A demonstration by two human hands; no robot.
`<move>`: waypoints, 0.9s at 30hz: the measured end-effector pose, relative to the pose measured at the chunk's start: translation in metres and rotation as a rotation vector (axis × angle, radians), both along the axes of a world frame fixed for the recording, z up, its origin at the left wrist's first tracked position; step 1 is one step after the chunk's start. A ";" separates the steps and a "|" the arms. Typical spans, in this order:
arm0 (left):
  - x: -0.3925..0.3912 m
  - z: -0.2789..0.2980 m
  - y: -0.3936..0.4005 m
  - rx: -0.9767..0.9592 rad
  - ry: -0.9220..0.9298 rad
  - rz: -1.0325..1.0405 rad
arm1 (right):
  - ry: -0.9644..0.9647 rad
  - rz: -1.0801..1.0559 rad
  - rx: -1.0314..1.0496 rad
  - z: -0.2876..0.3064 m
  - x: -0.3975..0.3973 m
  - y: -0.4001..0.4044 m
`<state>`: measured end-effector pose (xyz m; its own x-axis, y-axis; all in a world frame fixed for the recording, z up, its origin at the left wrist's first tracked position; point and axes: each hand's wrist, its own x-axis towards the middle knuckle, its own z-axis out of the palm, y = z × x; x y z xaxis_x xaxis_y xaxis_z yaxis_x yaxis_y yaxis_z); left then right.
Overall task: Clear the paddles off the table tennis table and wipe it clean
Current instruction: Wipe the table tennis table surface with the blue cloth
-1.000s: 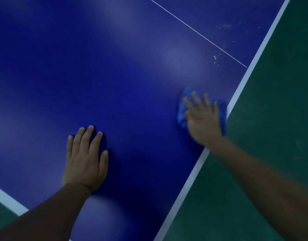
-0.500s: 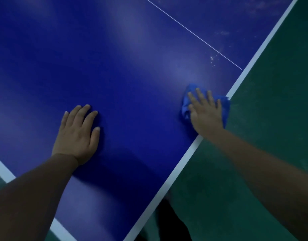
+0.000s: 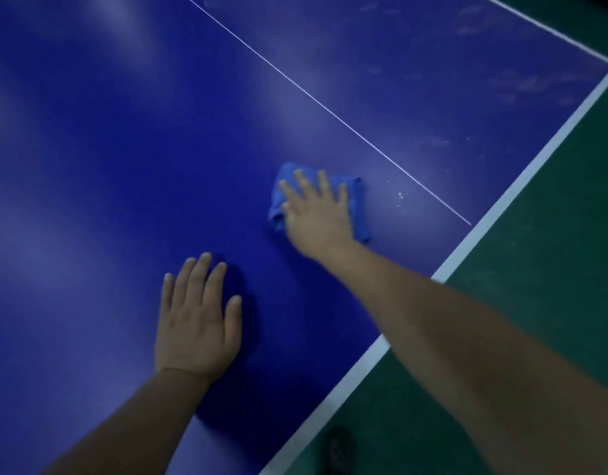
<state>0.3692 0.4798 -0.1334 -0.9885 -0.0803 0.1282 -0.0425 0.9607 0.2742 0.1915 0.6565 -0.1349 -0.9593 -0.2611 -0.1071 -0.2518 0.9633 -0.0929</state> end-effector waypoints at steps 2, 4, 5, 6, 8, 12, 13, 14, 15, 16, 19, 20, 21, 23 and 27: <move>-0.015 -0.003 0.026 0.015 -0.042 0.064 | -0.012 -0.184 0.006 0.000 -0.015 0.073; -0.022 -0.007 0.035 0.024 -0.075 0.112 | -0.021 -0.325 0.012 0.003 0.002 0.141; -0.024 -0.007 0.036 0.023 -0.077 0.120 | -0.040 -0.396 0.014 0.006 0.015 0.164; -0.025 -0.007 0.037 0.017 -0.081 0.121 | -0.070 -0.466 0.007 0.009 0.028 0.178; -0.024 -0.006 0.037 0.009 -0.088 0.119 | -0.117 -0.599 -0.021 0.010 0.039 0.178; -0.028 -0.005 0.037 0.015 -0.120 0.129 | 0.003 -0.389 -0.020 0.004 0.033 0.092; -0.028 -0.005 0.037 0.013 -0.125 0.130 | 0.001 -0.224 -0.026 0.001 0.034 0.066; -0.028 -0.004 0.037 0.013 -0.126 0.131 | -0.024 -0.067 -0.034 -0.002 0.033 0.049; -0.028 -0.004 0.037 0.014 -0.126 0.131 | -0.057 0.031 -0.019 -0.002 0.029 0.045; -0.028 -0.005 0.037 0.012 -0.132 0.129 | -0.071 0.043 -0.008 -0.002 0.023 0.054; -0.028 -0.005 0.038 -0.007 -0.150 0.121 | -0.039 -0.186 0.063 -0.003 0.026 0.121; -0.029 -0.005 0.038 -0.009 -0.155 0.120 | -0.042 -0.257 0.074 -0.003 0.032 0.138; -0.029 -0.005 0.038 -0.010 -0.160 0.119 | -0.051 -0.304 0.072 -0.002 0.037 0.143; -0.029 -0.006 0.038 -0.019 -0.174 0.116 | -0.062 -0.305 0.046 0.001 0.038 0.115; -0.031 -0.006 0.037 -0.029 -0.167 0.112 | -0.018 -0.043 -0.081 -0.002 -0.010 0.001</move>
